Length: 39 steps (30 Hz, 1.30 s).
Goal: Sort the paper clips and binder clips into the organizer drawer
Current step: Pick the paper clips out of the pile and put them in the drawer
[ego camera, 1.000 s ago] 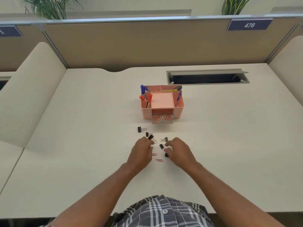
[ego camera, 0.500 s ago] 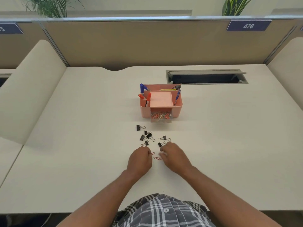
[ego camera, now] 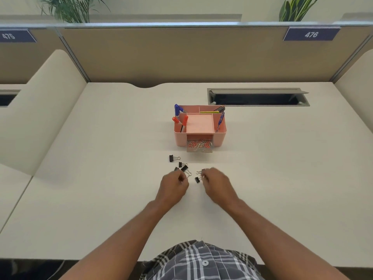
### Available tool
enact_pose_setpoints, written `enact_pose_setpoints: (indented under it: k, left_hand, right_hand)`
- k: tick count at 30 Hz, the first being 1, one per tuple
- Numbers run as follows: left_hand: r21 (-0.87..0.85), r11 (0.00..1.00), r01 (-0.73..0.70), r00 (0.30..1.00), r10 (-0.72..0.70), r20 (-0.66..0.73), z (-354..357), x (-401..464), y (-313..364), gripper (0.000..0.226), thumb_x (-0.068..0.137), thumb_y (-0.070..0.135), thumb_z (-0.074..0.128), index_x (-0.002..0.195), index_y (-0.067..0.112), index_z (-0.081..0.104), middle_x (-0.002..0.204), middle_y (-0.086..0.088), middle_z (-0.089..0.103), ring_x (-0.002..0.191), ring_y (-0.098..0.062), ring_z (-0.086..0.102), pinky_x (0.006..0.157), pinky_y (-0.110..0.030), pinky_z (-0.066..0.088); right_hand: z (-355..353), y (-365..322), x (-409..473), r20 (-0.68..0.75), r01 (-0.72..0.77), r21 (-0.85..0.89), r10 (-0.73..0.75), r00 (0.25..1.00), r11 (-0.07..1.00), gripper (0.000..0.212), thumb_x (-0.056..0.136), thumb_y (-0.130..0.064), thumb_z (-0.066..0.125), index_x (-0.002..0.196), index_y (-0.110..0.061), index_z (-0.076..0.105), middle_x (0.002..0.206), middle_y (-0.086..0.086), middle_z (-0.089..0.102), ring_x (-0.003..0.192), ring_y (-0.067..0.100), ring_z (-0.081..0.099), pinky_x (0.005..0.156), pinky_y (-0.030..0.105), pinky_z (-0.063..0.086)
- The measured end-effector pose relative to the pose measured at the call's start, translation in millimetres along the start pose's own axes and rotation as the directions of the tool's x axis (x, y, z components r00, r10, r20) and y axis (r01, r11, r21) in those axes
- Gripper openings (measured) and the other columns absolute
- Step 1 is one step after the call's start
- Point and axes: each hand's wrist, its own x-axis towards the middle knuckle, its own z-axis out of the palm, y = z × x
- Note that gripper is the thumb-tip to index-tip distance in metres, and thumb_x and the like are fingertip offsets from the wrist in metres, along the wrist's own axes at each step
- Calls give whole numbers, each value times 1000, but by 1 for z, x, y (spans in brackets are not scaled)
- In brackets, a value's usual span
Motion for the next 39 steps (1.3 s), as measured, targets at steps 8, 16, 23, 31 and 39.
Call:
enact_pose_setpoints:
  k: [8, 16, 23, 31, 39]
  left_hand:
    - [14, 980, -199, 972, 199, -125, -23, 81, 66, 10, 87, 9, 60, 83, 16, 67, 75, 6, 65, 70, -12, 59, 67, -27, 50]
    - [31, 964, -264, 934, 264, -242, -21, 77, 51, 13, 88, 2, 55, 89, 12, 64, 83, 1, 63, 75, -15, 55, 66, -23, 45]
    - [232, 956, -177, 953, 225, -202, 11, 9, -36, 15, 84, 0, 63, 97, 6, 69, 93, -7, 58, 87, -28, 54, 79, -38, 48]
    - [343, 867, -361, 918, 395, -34, 35, -19, -34, 15, 84, 1, 57, 92, 6, 69, 85, -5, 58, 76, -27, 50, 64, -44, 48]
    - [405, 909, -98, 961, 193, -199, 17, 4, -38, 42, 80, 1, 60, 122, 7, 62, 110, -13, 56, 91, -33, 52, 76, -41, 47]
  right_hand:
    - [-54, -14, 81, -173, -16, 96, 32, 984, 995, 22, 90, -5, 51, 95, -10, 72, 94, 7, 71, 86, 23, 62, 74, 33, 52]
    - [-52, -12, 68, -194, -20, 172, 53, 980, 985, 20, 90, -6, 52, 89, -11, 72, 87, 5, 70, 80, 22, 61, 71, 37, 53]
    - [3, 26, -1, 46, -101, -36, 103, 994, 994, 26, 91, -11, 51, 108, -12, 71, 114, 7, 63, 107, 27, 57, 88, 34, 48]
    - [18, 30, -17, -5, -58, -22, 58, 998, 998, 25, 88, -6, 51, 104, -11, 69, 106, 2, 61, 101, 25, 54, 79, 32, 49]
    - [13, 25, 15, 99, 107, -198, -89, 991, 974, 56, 75, 6, 47, 125, -12, 62, 133, 5, 54, 121, 32, 45, 88, 41, 46]
